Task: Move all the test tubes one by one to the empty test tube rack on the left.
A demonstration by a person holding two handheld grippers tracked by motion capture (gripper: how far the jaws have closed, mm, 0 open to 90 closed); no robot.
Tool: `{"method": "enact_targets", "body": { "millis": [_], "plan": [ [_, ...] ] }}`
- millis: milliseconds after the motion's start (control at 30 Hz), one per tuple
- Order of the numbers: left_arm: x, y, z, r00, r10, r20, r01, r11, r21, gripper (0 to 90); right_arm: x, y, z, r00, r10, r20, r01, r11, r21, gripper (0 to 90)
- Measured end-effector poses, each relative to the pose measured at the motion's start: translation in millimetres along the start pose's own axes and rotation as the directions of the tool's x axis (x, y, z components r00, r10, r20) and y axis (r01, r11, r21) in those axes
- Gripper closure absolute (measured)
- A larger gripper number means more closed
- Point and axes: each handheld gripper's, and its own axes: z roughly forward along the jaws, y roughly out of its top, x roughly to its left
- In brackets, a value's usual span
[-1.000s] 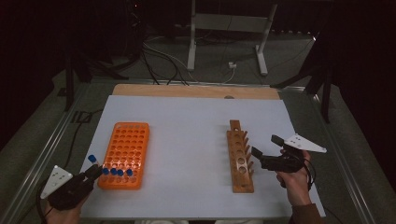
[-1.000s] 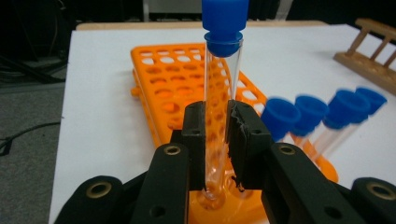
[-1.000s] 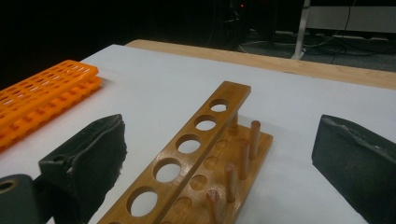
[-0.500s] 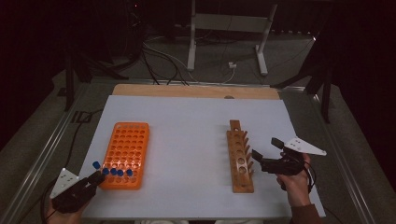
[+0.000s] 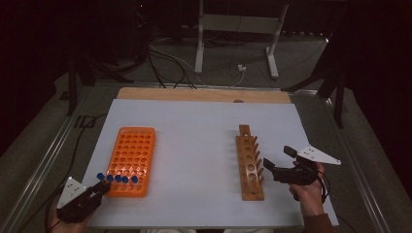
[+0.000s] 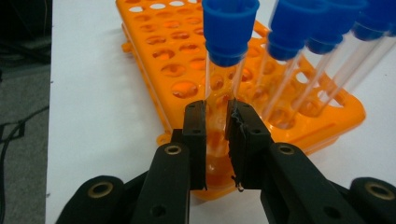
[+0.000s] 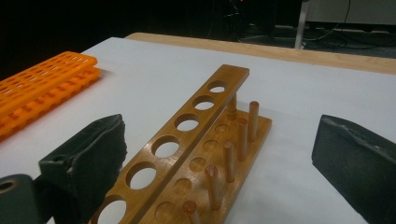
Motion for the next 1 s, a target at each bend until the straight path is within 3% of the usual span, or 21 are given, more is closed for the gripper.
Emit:
{"method": "enact_targets", "body": {
  "millis": [167, 267, 367, 533, 633, 800, 1000],
  "plan": [
    [-1.9, 2.5, 1.1, 0.9999, 0.011, -0.006, -0.01, 0.9997, 0.021, 78.8, 0.2, -0.2, -1.0, 1.0, 0.001, 0.0, -0.001, 1.0, -0.003, 3.1],
    [1.0, 1.9, 0.2, 0.9994, -0.028, 0.021, 0.028, 0.9995, 0.013, 77.3, -0.2, -1.5, -2.8, 1.0, 0.001, 0.004, -0.001, 1.0, -0.003, 3.1],
    [4.1, -0.1, -3.0, 0.9977, -0.059, 0.032, 0.059, 0.9982, -0.005, 61.3, -2.9, -4.0, -5.9, 0.9999, 0.009, 0.01, -0.009, 1.0, -0.004, 3.1],
    [8.7, 0.8, -14.5, 0.9961, -0.068, 0.056, 0.073, 0.9932, -0.09, 45.8, -7.1, -11.8, -13.2, 0.9997, 0.017, 0.016, -0.017, 1.0, -0.017, 3.1],
    [10.6, 3.0, -20.9, 0.994, -0.091, 0.06, 0.1, 0.9824, -0.158, 34.3, -9.1, -18.5, -15.9, 0.9996, 0.022, 0.016, -0.021, 1.0, -0.014, 3.1],
    [12.9, 7.9, -27.1, 0.9907, -0.129, 0.043, 0.136, 0.9568, -0.257, 17.5, -11.9, -25.7, -21.0, 0.9994, 0.014, 0.032, -0.013, 0.999, -0.032, 3.1],
    [14.8, 12.5, -26.8, 0.9859, -0.165, 0.027, 0.165, 0.9375, -0.306, 3.1, -12.0, -29.0, -22.6, 0.9996, 0.001, 0.03, 0.001, 0.998, -0.063, 3.1]
  ]
}}
